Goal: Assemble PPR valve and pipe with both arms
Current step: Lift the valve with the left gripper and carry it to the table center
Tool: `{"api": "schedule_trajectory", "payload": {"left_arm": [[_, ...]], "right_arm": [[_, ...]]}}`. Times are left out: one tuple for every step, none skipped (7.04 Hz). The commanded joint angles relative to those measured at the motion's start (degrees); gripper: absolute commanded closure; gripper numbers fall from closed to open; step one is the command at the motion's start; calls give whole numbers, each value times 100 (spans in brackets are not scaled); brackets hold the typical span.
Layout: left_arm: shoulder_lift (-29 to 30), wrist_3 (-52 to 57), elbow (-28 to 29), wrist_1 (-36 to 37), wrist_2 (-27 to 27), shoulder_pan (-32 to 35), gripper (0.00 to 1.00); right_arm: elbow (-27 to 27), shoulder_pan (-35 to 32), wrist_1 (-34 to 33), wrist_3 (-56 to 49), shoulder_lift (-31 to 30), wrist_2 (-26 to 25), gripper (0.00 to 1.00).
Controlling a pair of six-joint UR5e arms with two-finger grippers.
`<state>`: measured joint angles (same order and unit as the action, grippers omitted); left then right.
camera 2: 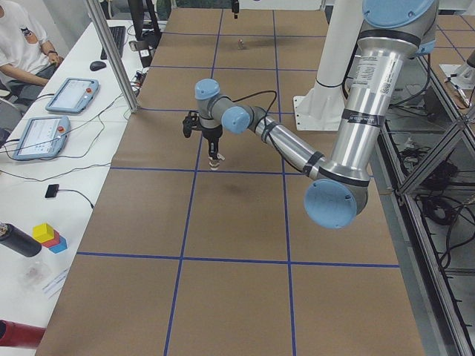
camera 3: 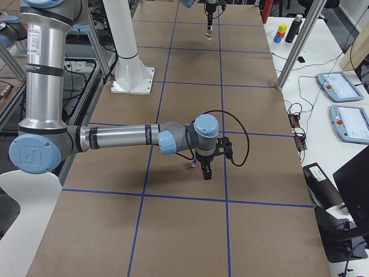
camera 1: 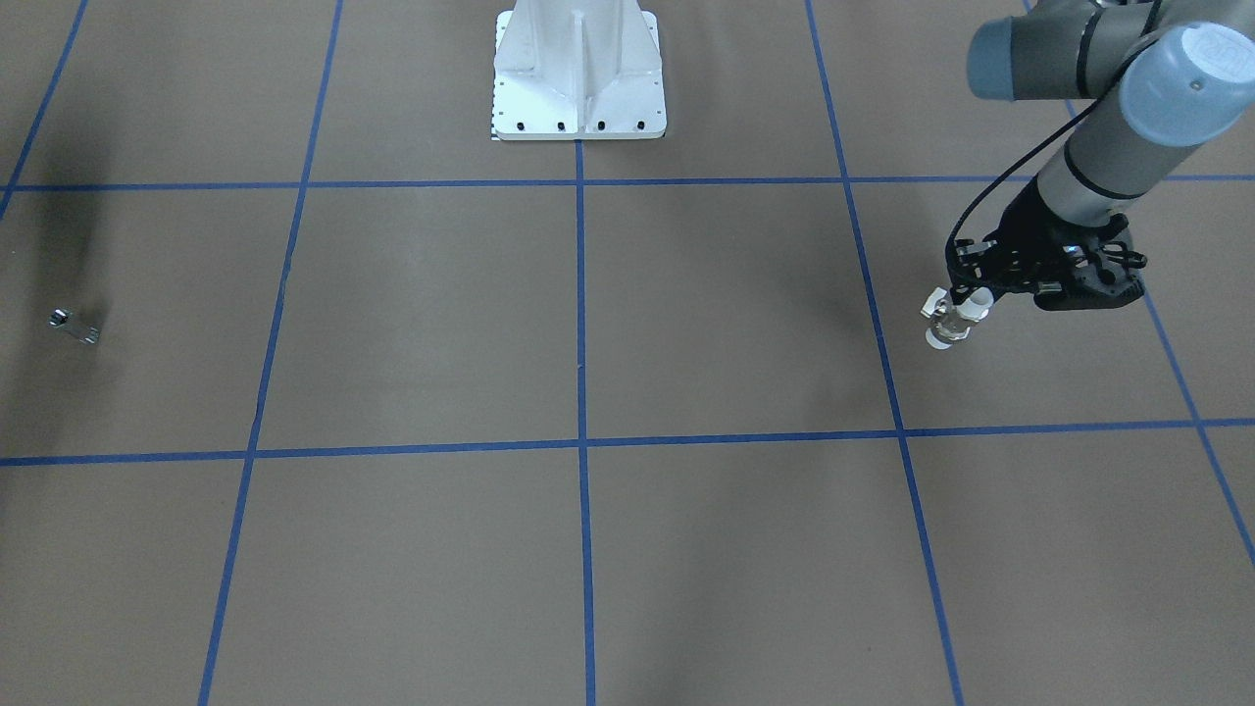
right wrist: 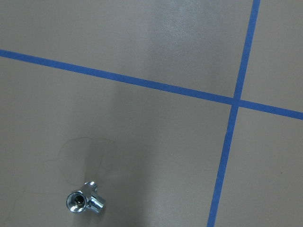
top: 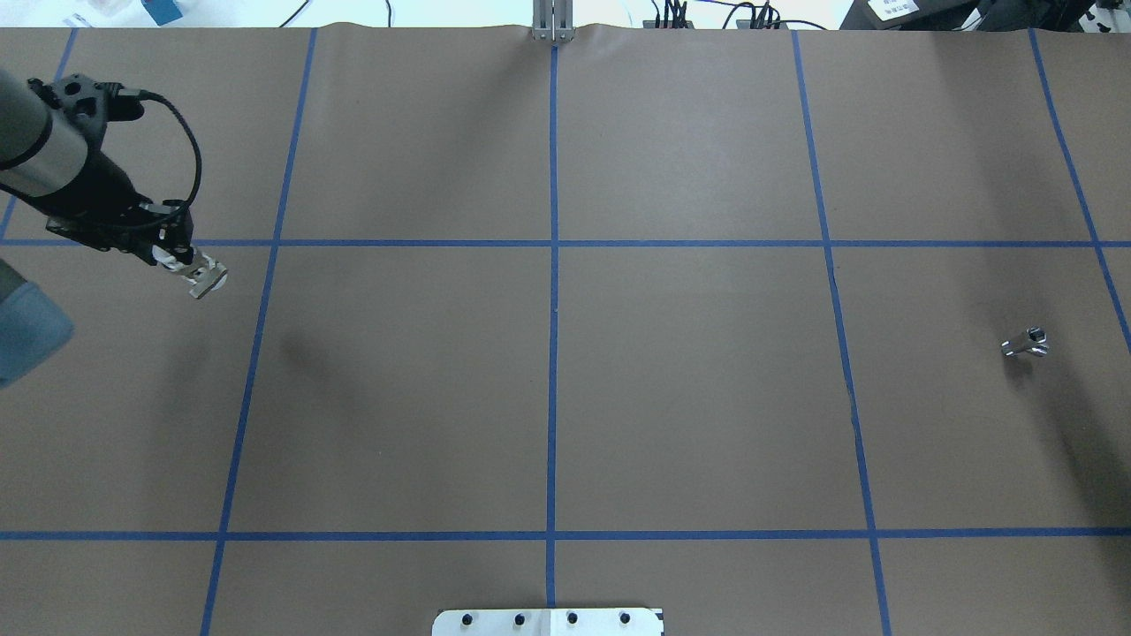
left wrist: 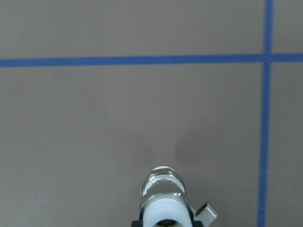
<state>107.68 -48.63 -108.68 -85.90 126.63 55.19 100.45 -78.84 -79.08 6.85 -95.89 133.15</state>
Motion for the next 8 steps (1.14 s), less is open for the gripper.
{"api": "schedule_trajectory", "payload": {"left_arm": [[1224,-1161,205,537,-59,-926,100],[1777,-1540,476,583,-269,-1114,100],[2253,-1909,827,627,-575,-1551,100],[2884,-2174,1396,618,-691,-1677,100],[3525,-2333,2141,583,-710,-1896,100],[4019,-2387,2714,557,-754,-1915,100],[4085,-2527,2903,400,-876,-2107,100],[4085,-2537,2974,259,-990,-2196,100]], "right_arm": [[1,0,-2,1,18,0,0],[1,0,6,1,18,0,0],[-8,0,-2,1,18,9,0],[-8,0,-2,1,9,17,0],[-8,0,-2,1,-9,18,0],[-8,0,-2,1,-17,18,0],[1,0,6,1,-18,18,0],[1,0,-2,1,-18,18,0]]}}
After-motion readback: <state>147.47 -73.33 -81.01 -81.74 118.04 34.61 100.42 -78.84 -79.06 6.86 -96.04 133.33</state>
